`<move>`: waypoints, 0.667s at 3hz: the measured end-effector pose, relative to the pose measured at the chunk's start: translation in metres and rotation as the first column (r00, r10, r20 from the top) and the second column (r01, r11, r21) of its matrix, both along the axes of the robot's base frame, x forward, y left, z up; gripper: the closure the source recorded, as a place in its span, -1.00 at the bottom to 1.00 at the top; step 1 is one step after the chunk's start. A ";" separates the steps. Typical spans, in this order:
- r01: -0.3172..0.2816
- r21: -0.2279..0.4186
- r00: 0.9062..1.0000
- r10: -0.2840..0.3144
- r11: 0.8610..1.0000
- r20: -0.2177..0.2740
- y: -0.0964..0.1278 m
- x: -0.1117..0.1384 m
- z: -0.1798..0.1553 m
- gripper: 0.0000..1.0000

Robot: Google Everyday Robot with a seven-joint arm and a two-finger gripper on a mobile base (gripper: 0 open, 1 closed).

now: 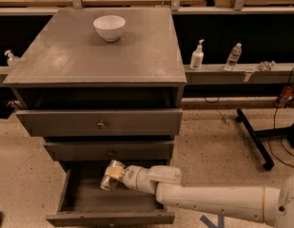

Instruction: Pick 7up can from bottom drawer and place on counter

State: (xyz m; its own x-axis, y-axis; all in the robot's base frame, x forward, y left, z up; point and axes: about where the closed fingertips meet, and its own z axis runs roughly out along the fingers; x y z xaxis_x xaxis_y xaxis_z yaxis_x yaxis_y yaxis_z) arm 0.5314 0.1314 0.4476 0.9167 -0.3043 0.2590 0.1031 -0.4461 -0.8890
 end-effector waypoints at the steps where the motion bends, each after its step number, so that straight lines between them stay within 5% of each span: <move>1: -0.041 -0.003 0.999 0.041 0.999 -0.017 -0.007 0.017 0.042 1.00; 2: -0.099 0.075 0.994 0.102 0.992 -0.041 -0.019 0.024 0.075 1.00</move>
Offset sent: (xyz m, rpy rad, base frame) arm 0.0386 -0.0342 0.1028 0.1162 0.0585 0.1288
